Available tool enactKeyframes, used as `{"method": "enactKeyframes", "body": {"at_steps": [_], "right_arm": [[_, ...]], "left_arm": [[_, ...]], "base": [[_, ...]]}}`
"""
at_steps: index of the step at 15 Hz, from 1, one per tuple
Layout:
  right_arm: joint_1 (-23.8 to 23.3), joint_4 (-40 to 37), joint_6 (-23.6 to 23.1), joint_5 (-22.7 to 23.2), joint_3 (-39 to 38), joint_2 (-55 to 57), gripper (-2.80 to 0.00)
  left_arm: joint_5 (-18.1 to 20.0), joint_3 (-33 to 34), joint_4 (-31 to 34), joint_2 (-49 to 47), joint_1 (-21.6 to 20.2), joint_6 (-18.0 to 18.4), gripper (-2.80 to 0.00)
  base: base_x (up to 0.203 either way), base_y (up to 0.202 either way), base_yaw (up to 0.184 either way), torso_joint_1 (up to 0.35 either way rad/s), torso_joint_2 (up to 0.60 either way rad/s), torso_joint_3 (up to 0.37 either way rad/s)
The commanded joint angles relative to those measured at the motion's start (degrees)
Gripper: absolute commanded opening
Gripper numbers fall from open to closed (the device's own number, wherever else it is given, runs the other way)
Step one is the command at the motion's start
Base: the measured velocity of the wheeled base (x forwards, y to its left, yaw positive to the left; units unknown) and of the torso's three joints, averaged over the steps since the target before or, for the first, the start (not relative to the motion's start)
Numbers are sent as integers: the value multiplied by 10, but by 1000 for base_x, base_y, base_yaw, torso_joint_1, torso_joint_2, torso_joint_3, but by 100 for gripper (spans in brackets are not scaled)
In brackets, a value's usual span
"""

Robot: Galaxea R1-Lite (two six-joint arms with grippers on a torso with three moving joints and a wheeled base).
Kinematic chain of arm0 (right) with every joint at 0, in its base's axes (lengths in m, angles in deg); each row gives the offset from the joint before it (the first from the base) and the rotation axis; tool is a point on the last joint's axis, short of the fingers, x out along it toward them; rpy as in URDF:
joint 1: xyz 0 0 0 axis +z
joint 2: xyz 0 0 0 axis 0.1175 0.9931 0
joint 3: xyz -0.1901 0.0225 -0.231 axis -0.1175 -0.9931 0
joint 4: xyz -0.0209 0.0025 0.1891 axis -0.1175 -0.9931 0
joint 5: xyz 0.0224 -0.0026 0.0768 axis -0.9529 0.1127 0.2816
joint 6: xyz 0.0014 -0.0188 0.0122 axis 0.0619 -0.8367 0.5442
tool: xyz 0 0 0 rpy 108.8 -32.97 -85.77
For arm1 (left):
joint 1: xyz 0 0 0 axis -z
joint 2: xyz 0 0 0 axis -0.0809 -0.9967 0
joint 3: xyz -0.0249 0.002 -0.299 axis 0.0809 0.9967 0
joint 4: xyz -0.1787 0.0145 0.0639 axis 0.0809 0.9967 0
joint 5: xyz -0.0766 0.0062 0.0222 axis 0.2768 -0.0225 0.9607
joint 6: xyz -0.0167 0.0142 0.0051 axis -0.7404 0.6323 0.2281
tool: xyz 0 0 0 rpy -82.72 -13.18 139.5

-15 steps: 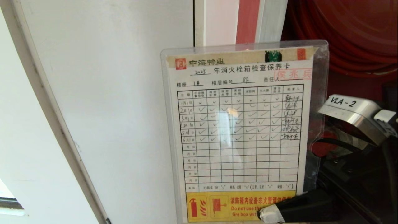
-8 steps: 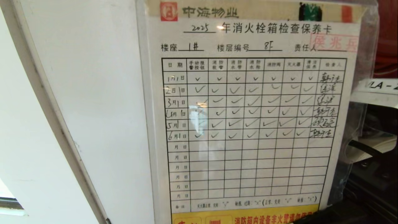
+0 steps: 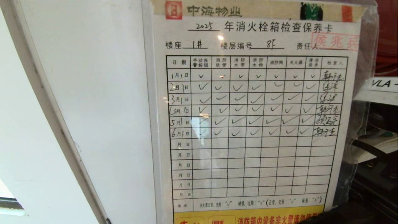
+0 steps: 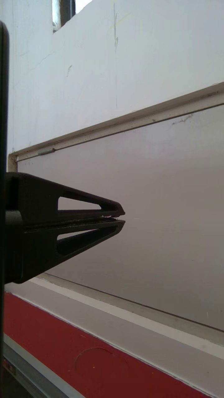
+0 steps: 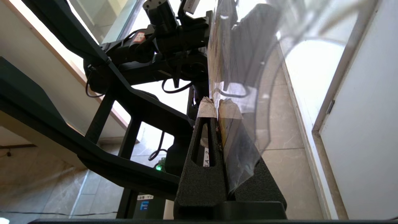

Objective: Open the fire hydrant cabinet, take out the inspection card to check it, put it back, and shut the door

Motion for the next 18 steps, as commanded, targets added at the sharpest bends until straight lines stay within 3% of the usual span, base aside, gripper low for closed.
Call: {"method": "enactKeyframes", "body": {"at_steps": [1,8,18], "right_arm": [[4,0,0,3,0,-4,-280],[8,15,53,2,11,3,-280],[9,17,56,2,12,4,-280]], "left_arm": [[0,0,0,-1,0,0,-280],[0,0,0,-1,0,0,-280],[0,0,0,-1,0,0,-280]], "base": [[0,0,0,0,0,0],[0,0,0,0,0,0],[0,0,0,0,0,0]]}}
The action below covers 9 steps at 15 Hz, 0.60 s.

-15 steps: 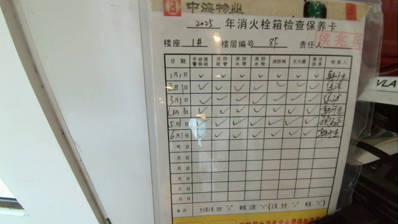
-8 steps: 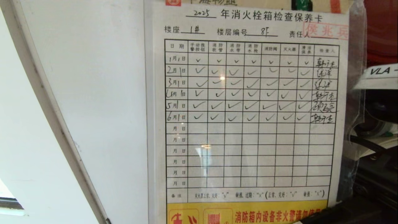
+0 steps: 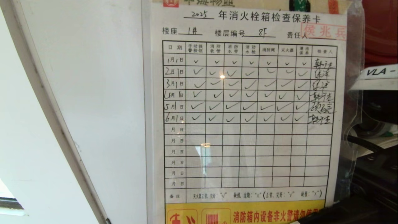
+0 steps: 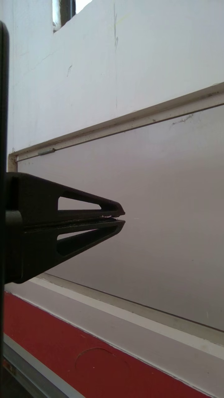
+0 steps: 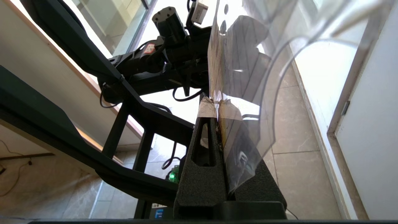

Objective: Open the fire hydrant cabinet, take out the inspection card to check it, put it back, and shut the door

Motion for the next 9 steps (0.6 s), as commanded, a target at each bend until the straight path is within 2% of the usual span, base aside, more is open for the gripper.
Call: {"method": "enactKeyframes", "body": {"at_steps": [1,9], "right_arm": [[-1,1,0,3,0,1,-280],[0,1,-4,2,-2,2,-280]], "left_arm": [[0,0,0,-1,0,0,-280],[0,0,0,-1,0,0,-280]], "base": [[0,0,0,0,0,0],[0,0,0,0,0,0]]}}
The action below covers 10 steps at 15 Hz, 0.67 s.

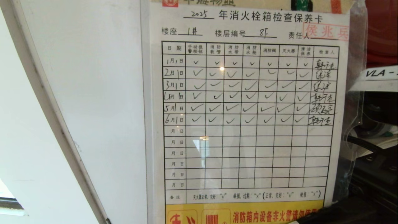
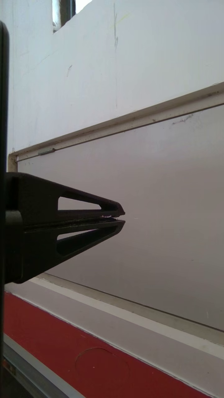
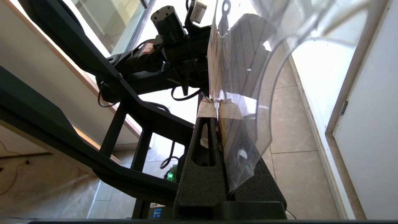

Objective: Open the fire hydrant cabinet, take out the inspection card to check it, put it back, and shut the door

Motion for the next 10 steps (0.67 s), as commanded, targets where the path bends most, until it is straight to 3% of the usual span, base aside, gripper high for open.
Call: {"method": "enactKeyframes", "body": {"at_steps": [1,10], "right_arm": [[0,1,1,3,0,1,-280],[2,-1,3,3,-7,1,-280]], "left_arm": [[0,0,0,-1,0,0,-280],[0,0,0,-1,0,0,-280]], "base": [[0,0,0,0,0,0],[0,0,0,0,0,0]]}}
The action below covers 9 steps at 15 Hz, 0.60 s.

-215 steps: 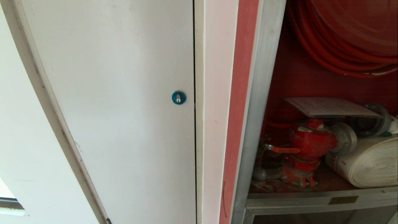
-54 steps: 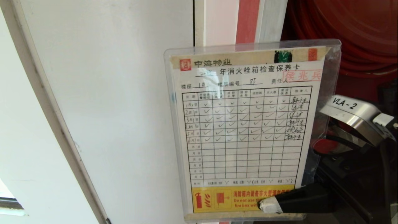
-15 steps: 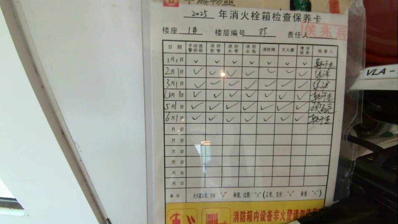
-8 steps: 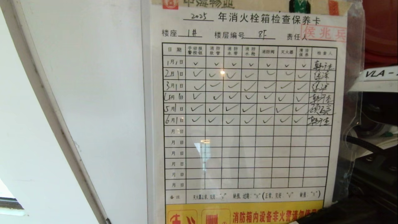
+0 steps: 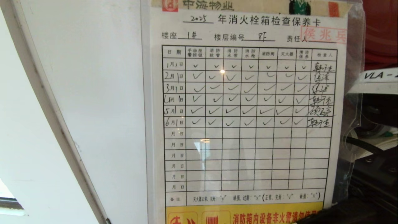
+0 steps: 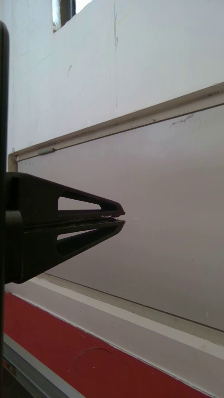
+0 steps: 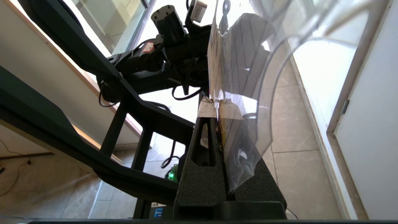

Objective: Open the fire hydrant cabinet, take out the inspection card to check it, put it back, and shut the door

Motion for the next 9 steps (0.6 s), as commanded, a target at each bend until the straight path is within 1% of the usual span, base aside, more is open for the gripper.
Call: {"method": "enactKeyframes", "body": {"at_steps": [1,2,3,5,7,9], "right_arm": [[1,0,1,2,-8,0,-280],[1,-1,2,-6,-16,-10,-280],[0,-2,4,-28,-27,-27,-280],[-1,-3,13,-100,-51,-64,-280],[-3,-15,22,-142,-58,-115,-280],[-15,-53,25,-193,-56,-171,-280]], "left_arm": [[0,0,0,-1,0,0,-280],[0,0,0,-1,0,0,-280],[0,0,0,-1,0,0,-280],[0,0,0,-1,0,0,-280],[0,0,0,-1,0,0,-280],[0,0,0,-1,0,0,-280]], "base": [[0,0,0,0,0,0],[0,0,0,0,0,0],[0,0,0,0,0,0],[0,0,0,0,0,0],[0,0,0,0,0,0],[0,0,0,0,0,0]]}}
